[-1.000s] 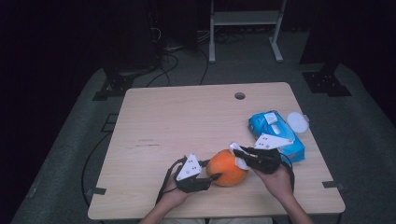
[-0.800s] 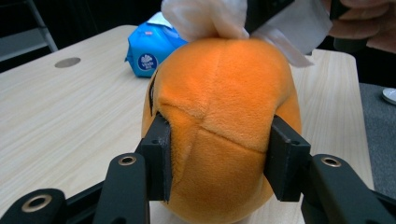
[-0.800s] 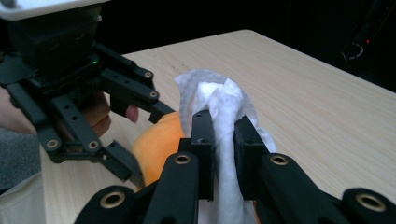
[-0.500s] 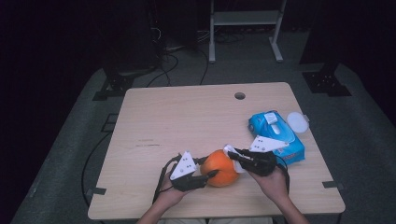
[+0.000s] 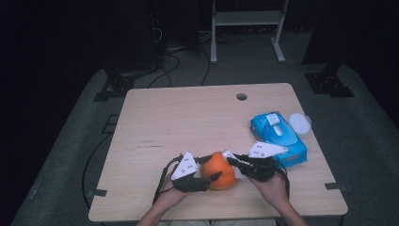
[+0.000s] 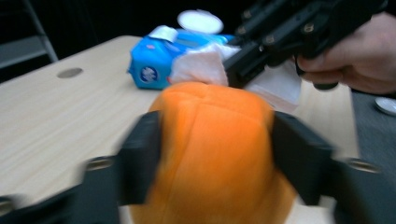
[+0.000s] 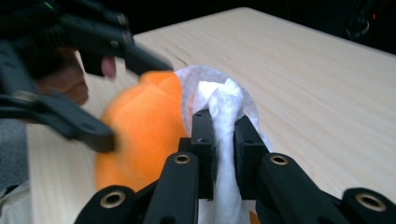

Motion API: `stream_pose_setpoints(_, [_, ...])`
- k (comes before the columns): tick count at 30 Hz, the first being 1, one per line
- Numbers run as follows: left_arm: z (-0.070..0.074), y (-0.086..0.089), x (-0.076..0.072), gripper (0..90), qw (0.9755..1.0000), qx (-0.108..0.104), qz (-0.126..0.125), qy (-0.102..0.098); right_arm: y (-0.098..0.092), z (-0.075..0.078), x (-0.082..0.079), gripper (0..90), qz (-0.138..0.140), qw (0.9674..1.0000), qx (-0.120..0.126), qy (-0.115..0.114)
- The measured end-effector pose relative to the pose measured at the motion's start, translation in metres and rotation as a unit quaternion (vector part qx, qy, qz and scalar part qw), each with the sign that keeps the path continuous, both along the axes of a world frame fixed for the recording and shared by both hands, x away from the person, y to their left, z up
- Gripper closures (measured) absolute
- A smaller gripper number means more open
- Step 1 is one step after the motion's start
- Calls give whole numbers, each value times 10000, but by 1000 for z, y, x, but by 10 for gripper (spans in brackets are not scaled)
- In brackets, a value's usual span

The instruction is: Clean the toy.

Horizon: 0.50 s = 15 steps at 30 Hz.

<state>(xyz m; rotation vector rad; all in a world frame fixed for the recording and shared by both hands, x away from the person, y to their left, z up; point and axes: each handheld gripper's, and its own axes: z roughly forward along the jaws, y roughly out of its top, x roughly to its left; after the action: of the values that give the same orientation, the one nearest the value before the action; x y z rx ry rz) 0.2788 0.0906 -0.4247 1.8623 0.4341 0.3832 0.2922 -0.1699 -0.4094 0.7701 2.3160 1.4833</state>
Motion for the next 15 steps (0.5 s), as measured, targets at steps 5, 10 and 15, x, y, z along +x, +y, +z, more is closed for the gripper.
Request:
stream_pose_setpoints(5, [-16, 1, 14, 102, 9983, -212, -4, 537, -10, -3, 8, 809, -148, 9995, 225, 181])
stream_pose_setpoints(10, [-18, -5, 13, 155, 9976, -267, -137, 616, -14, -5, 11, 808, -216, 9992, 254, 200])
stream_pose_setpoints(15, [-19, -8, 9, 251, 9990, -205, -61, 393, -15, -4, 10, 808, -256, 9990, 278, 246])
